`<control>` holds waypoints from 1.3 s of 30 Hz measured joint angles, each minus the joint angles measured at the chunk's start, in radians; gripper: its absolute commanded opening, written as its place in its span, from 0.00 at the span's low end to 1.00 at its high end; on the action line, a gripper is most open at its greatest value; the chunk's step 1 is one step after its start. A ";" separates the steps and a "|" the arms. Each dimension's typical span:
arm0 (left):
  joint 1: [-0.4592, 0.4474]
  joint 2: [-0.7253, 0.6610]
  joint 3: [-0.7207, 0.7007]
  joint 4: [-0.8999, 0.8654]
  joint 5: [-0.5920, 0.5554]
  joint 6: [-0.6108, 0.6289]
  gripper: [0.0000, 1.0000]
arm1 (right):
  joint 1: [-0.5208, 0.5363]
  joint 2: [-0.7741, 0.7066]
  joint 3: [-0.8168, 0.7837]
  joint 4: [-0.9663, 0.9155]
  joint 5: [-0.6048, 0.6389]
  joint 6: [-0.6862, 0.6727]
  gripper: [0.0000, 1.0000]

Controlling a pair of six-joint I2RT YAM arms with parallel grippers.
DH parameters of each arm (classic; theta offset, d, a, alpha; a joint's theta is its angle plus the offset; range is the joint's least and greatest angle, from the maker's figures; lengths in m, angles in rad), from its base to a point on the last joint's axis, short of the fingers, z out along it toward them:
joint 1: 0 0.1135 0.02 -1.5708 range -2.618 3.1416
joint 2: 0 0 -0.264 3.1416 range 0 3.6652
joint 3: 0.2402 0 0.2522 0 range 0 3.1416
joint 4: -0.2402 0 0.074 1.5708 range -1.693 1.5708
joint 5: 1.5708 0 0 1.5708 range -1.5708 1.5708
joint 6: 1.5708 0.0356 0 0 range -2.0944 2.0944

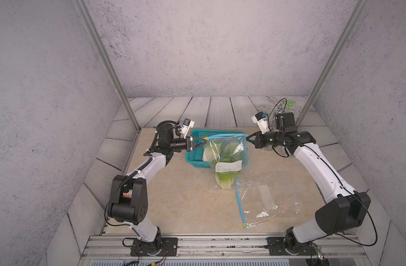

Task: Put the chinese cabbages into a zipper bag and zip it
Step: Adjust the zipper food storage bag at the center of the board.

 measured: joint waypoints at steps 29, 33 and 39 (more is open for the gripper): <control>0.004 -0.230 0.375 -0.928 -0.192 0.377 0.00 | -0.006 -0.177 -0.149 0.086 -0.201 0.176 0.09; -0.040 -0.203 0.420 -1.041 -0.242 0.491 0.00 | -0.024 -0.219 -0.267 0.096 -0.148 0.174 0.19; -0.096 -0.190 0.433 -1.132 -0.325 0.612 0.00 | -0.039 -0.220 -0.143 0.016 0.056 0.089 0.48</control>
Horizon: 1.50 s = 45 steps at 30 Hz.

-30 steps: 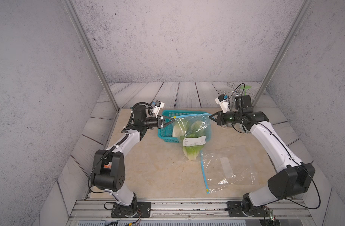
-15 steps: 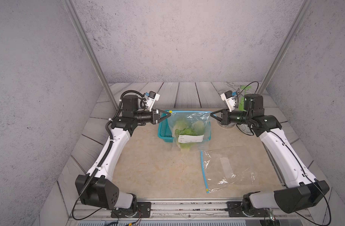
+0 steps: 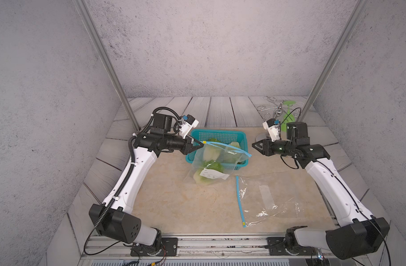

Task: Put the chinese cabbages into a zipper bag and zip it
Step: Adjust the zipper food storage bag at the center of the board, then zip the zipper on the zipper food storage bag.

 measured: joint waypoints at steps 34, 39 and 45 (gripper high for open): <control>-0.168 -0.170 -0.172 0.071 -0.124 0.300 0.00 | 0.484 0.283 0.309 -0.061 -0.179 -0.311 0.38; -0.168 -0.168 -0.172 0.078 -0.121 0.295 0.00 | 0.484 0.288 0.309 -0.049 -0.211 -0.318 0.36; -0.168 -0.164 -0.172 0.091 -0.121 0.288 0.00 | 0.484 0.297 0.308 -0.039 -0.228 -0.330 0.29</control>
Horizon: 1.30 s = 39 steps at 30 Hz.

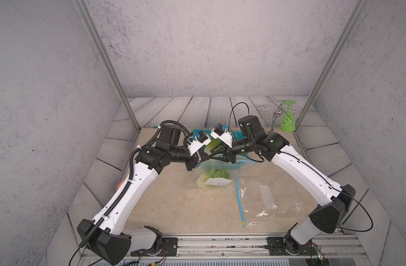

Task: Put the chinese cabbages into a zipper bag and zip it
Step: Zip the zipper on the zipper food storage bag.

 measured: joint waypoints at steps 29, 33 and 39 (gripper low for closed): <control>-0.003 0.005 0.003 0.042 -0.137 -0.104 0.00 | -0.103 -0.122 -0.204 0.104 0.062 -0.040 0.06; -0.003 -0.001 0.004 0.055 -0.203 -0.124 0.00 | -0.146 -0.174 -0.273 0.101 0.085 -0.028 0.05; -0.003 -0.005 0.004 0.081 -0.298 -0.167 0.00 | -0.255 -0.245 -0.364 0.089 0.114 0.002 0.03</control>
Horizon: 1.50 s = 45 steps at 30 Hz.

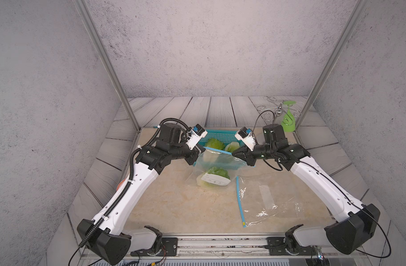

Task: Put the chinese cabbages into a zipper bag and zip it
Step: Zip the zipper on the zipper food storage bag.

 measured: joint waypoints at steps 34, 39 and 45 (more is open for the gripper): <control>0.040 0.000 -0.005 0.058 -0.201 -0.186 0.00 | -0.176 -0.229 -0.431 0.264 0.062 0.484 0.83; 0.040 0.000 -0.010 0.064 -0.199 -0.208 0.00 | -0.077 -0.121 -0.472 0.456 0.085 0.612 0.86; 0.041 0.000 -0.010 0.060 -0.199 -0.212 0.00 | 0.018 0.014 -0.494 0.719 0.135 0.688 0.87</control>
